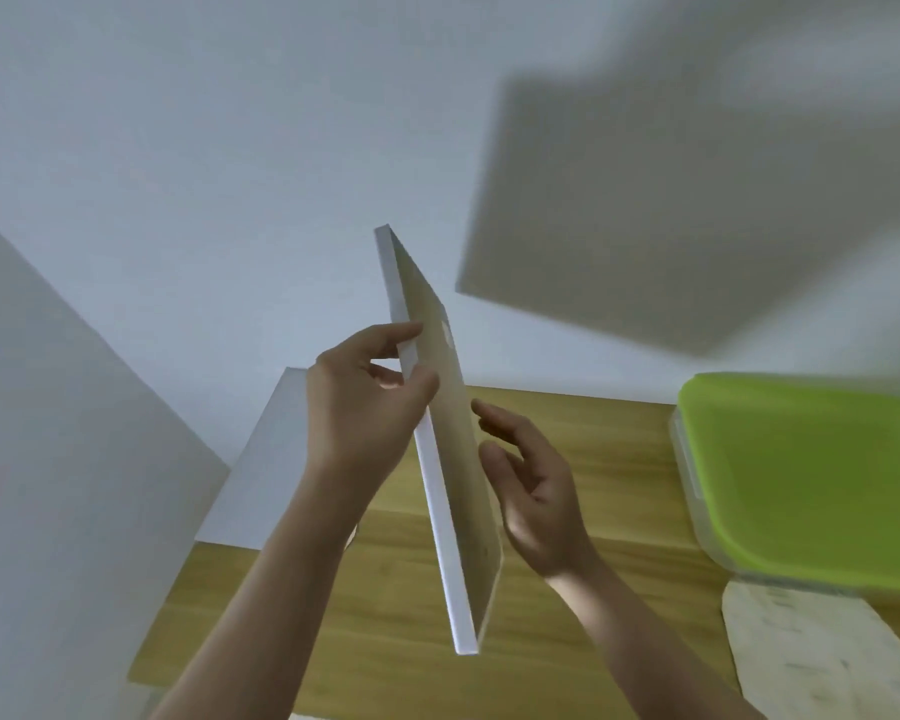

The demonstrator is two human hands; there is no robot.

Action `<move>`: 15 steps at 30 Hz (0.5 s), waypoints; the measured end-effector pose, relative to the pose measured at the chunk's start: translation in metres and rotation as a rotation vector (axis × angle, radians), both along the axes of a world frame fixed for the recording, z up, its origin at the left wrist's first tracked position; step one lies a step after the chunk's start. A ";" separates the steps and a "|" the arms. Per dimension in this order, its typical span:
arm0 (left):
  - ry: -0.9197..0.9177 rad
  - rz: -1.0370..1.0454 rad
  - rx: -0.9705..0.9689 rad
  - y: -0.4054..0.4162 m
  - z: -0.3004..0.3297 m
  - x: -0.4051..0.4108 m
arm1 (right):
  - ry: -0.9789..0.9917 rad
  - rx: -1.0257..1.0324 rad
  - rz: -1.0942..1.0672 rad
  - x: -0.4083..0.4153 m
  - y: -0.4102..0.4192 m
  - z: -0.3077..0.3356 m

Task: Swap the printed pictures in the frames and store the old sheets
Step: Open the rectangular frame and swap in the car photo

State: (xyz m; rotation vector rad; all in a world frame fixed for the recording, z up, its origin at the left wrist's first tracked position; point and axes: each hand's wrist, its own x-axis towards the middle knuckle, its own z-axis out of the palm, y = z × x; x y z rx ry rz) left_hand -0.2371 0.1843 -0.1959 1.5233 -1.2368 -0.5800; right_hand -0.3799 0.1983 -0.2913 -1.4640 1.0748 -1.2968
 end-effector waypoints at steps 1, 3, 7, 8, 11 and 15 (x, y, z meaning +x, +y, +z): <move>0.011 0.015 0.005 0.001 -0.001 0.006 | 0.039 0.010 -0.048 -0.002 -0.004 -0.005; 0.053 0.042 0.025 0.001 -0.005 0.020 | 0.150 0.061 -0.155 -0.009 -0.013 -0.019; 0.236 0.047 0.038 -0.003 -0.020 0.046 | 0.146 0.296 -0.184 -0.022 -0.023 -0.043; 0.271 0.043 0.041 -0.004 -0.025 0.051 | 0.114 0.323 -0.163 -0.023 -0.023 -0.047; 0.320 0.045 0.055 -0.008 -0.042 0.059 | 0.069 0.343 -0.127 -0.024 -0.019 -0.053; 0.280 0.069 0.088 -0.011 -0.070 0.060 | 0.062 0.305 -0.188 -0.028 -0.009 -0.065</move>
